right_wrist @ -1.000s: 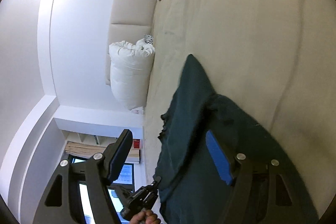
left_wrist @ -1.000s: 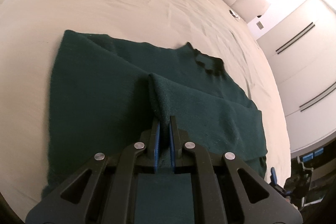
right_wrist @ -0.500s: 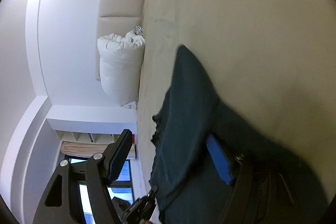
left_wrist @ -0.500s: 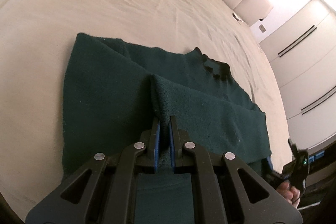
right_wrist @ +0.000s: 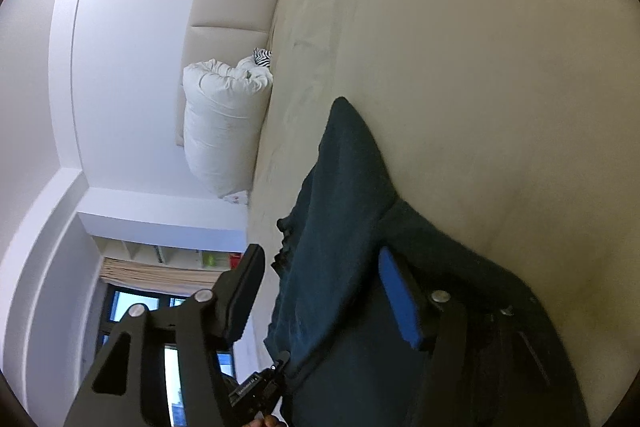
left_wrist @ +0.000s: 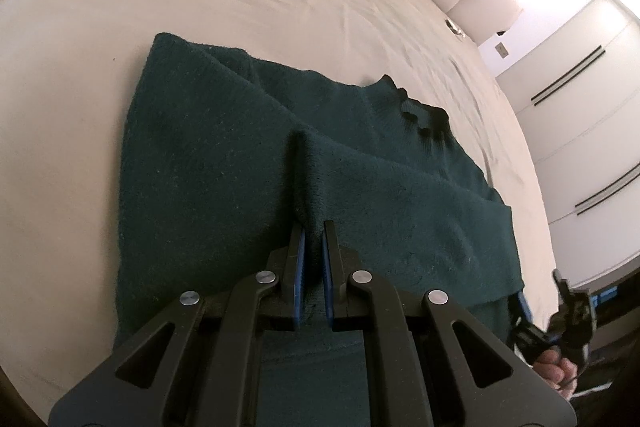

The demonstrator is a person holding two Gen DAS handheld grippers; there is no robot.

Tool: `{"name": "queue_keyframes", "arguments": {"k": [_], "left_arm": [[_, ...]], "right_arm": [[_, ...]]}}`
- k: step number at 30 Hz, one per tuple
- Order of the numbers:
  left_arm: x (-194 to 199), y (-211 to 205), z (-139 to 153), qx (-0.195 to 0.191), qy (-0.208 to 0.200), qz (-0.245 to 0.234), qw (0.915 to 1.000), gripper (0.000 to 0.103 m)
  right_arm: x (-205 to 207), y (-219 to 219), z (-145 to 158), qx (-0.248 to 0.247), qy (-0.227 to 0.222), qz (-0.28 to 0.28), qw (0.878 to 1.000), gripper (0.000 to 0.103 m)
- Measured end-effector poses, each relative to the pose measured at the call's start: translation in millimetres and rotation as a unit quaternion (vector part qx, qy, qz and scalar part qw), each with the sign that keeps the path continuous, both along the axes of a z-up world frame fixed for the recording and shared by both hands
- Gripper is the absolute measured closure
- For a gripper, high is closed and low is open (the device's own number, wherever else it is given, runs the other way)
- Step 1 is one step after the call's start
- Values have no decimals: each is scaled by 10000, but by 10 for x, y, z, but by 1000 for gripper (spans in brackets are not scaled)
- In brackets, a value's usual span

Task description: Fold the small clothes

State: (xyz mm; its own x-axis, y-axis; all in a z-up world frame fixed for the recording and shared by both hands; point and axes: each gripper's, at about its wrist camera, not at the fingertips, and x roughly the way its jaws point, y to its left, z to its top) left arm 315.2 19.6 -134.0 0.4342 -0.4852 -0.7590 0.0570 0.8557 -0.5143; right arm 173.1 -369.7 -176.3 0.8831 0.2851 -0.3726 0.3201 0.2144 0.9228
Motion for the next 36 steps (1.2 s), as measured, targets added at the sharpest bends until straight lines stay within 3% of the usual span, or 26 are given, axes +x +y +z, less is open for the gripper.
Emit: {"name": "queue_keyframes", "arguments": {"k": [3,8,12,15,17,18,19,23,25,27,30,32,34,35,36], "left_arm": [[9,18,-32,-62,14,10,10000,96],[0,53,-44,-153,-4,14,9999,95],[15,81,-71,-187,4,-29,9998,95],[7,81,-78,-156,-46,-46,9999,95],[-15,87,-75,-177,-83,-59,9998,95],[-25,106,-77,-233,-80,-54,9997,95],[-33,122,-77,-277,-78,-58,9996,95],[-87,223,-30,-335,-34,27,9994,95],[-157,287,110,-205,-193,229,9993,95],[-206,291,262,-132,-482,285,9983,95],[-187,72,394,31,-782,-78,9969,95],[-163,-82,332,67,-817,-323,9961,95],[-134,-214,160,188,-625,-540,9964,95],[-127,-263,11,262,-395,-635,9969,95],[-149,-269,-48,235,-388,-674,9967,95]], "right_arm": [[3,-50,247,-397,-68,-47,9992,38],[419,-112,476,-971,-49,395,9945,38],[874,-100,355,-1004,121,991,9899,37],[1146,-125,42,-744,402,1355,9872,32],[1143,-206,-179,-701,658,1245,9875,44],[1110,-237,-200,-637,580,1228,9887,52],[1025,-285,-211,-543,422,1183,9906,53],[715,-442,-106,-737,512,868,9922,53],[615,-480,24,-985,612,741,9905,43],[592,-459,180,-1128,402,744,9900,39],[752,-271,306,-1052,35,1178,9874,35],[897,-85,260,-1024,-6,1564,9824,29],[957,35,88,-1045,278,1793,9778,28],[935,79,-26,-1152,477,1856,9747,29],[885,89,-45,-1338,422,1848,9727,40]]}}
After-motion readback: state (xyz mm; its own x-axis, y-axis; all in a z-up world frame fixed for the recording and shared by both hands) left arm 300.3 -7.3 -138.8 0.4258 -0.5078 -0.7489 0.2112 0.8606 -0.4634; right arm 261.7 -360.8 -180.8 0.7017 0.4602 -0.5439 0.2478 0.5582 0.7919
